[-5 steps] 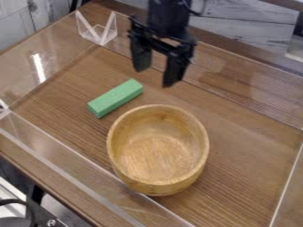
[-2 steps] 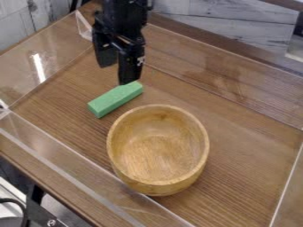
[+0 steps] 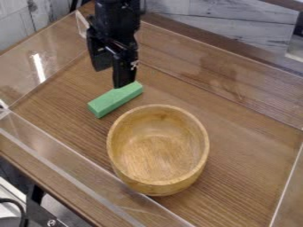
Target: Put the green block in the brown bowl
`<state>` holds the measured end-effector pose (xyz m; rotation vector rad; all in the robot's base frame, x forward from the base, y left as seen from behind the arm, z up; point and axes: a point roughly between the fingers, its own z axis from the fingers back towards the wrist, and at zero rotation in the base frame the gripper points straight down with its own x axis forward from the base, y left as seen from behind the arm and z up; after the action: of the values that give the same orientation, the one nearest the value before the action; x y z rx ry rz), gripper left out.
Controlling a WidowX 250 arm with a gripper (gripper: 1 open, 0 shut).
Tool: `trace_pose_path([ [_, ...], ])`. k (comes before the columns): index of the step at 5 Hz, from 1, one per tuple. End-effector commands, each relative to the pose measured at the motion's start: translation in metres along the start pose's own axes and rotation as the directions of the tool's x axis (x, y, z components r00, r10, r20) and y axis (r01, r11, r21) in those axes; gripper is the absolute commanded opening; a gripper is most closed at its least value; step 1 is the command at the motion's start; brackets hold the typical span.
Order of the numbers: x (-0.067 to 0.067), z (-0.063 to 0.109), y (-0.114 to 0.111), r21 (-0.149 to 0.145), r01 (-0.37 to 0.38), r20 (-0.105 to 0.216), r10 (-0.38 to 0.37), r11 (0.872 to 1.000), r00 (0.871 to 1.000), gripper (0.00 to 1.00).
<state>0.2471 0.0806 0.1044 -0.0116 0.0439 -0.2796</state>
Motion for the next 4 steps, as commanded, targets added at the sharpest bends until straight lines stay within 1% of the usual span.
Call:
trace_pose_path([
  [1,0.000,0.001,0.006,0.011,-0.006,0.023,0.006,1.000,1.000,1.00],
  [4,-0.002,-0.018,0.019,-0.012,-0.010,0.026,0.010,1.000,1.000,1.00],
])
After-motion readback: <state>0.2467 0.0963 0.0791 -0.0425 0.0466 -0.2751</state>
